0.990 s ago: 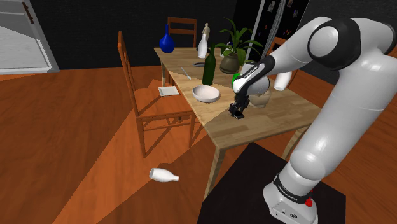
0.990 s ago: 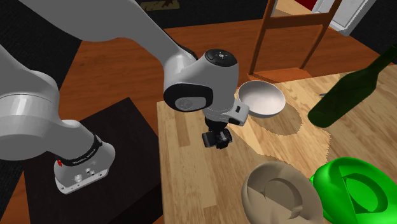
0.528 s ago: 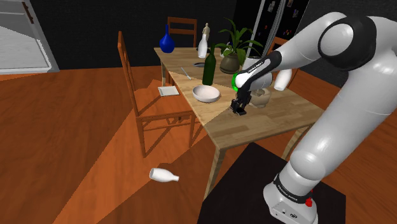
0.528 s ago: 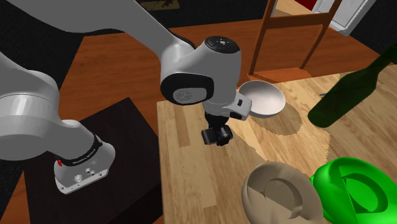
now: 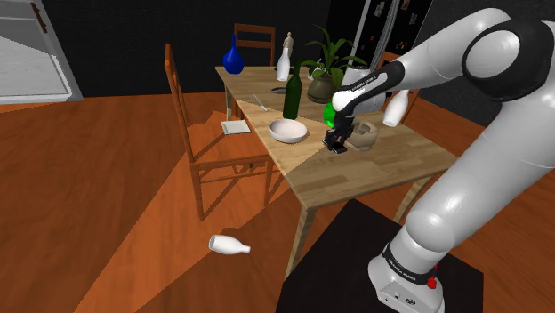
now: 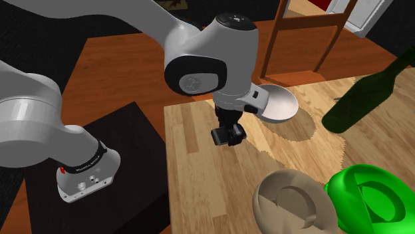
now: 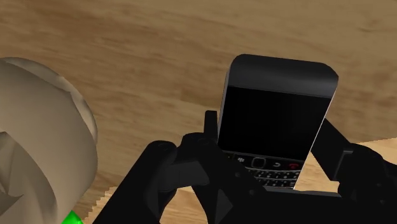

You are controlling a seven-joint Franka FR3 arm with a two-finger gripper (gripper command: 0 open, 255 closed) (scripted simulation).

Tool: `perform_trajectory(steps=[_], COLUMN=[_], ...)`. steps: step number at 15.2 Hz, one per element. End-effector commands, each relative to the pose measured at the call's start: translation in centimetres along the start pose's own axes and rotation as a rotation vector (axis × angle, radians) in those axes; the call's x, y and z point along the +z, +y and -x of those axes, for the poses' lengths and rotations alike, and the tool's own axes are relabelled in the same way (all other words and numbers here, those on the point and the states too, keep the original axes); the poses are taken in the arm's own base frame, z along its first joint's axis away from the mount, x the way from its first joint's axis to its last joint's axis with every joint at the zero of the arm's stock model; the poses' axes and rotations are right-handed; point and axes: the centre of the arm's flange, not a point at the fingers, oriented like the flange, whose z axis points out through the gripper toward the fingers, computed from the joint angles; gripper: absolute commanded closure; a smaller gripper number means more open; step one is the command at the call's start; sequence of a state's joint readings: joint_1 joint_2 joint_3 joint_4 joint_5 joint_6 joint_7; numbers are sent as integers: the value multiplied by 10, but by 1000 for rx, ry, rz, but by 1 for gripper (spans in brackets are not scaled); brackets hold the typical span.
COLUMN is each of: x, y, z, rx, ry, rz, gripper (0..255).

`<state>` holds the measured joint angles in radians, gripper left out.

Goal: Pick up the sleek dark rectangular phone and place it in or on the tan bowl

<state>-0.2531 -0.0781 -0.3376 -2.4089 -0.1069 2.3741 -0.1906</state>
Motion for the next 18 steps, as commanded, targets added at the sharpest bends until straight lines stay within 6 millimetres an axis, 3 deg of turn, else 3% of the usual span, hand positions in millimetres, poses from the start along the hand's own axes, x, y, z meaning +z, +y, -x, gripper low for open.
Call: perform_trajectory(steps=[1,18], x=[-11,-100], y=[0,5], z=[0,-2], rx=[0,0], ry=[0,0], rz=[0,0], gripper=[255,255])
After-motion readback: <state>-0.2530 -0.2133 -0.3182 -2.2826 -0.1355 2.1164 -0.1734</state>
